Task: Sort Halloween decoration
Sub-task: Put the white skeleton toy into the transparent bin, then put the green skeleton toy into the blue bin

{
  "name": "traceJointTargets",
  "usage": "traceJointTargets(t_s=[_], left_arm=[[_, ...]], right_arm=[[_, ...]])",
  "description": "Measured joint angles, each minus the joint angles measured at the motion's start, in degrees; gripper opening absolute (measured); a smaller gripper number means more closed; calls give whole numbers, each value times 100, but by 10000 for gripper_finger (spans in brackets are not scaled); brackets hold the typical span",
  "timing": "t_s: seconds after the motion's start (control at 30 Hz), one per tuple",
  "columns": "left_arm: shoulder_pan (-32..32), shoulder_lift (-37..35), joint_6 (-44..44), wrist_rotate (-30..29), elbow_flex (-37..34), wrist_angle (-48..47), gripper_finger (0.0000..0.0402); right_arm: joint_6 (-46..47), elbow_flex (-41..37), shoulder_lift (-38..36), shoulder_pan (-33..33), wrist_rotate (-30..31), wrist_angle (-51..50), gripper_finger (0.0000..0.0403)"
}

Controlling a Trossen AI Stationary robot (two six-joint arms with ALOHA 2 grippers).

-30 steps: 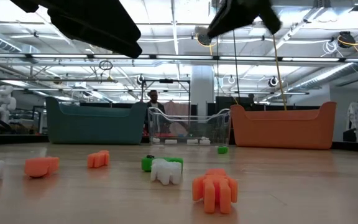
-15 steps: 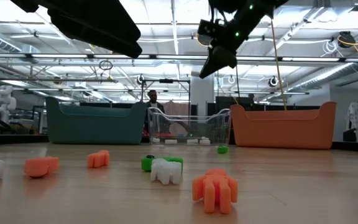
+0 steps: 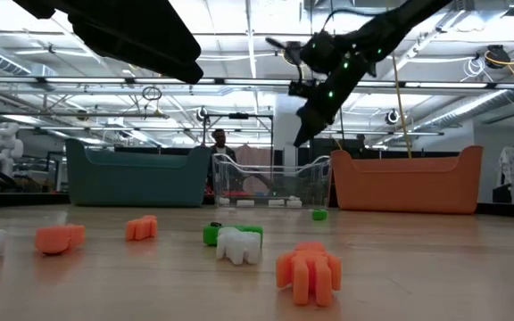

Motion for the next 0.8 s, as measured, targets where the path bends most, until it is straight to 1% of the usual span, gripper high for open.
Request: traceJointTargets(t_s=[0.1,0.27,0.37,0.47,0.63,0.8], left_arm=[[-1,0,-1,0,0,-1,251],[0,0,-3,0,0,-20,251],[0,0,-4,2,0,-22,251],[0,0,-6,1,0,-22,251],[0,0,-23,2,0,-22,251],[-18,0,-147,57,0,-43,251]], right_arm=[[210,0,284,-90,-17,116,6],[219,-6,648,-132,5,135,13],[276,-8,714,-129,146,142,35],[334,-8,705,-124,138,172,69],[577,-8,386,-12,136,11,121],[892,-8,-479,370,94,-417,146]])
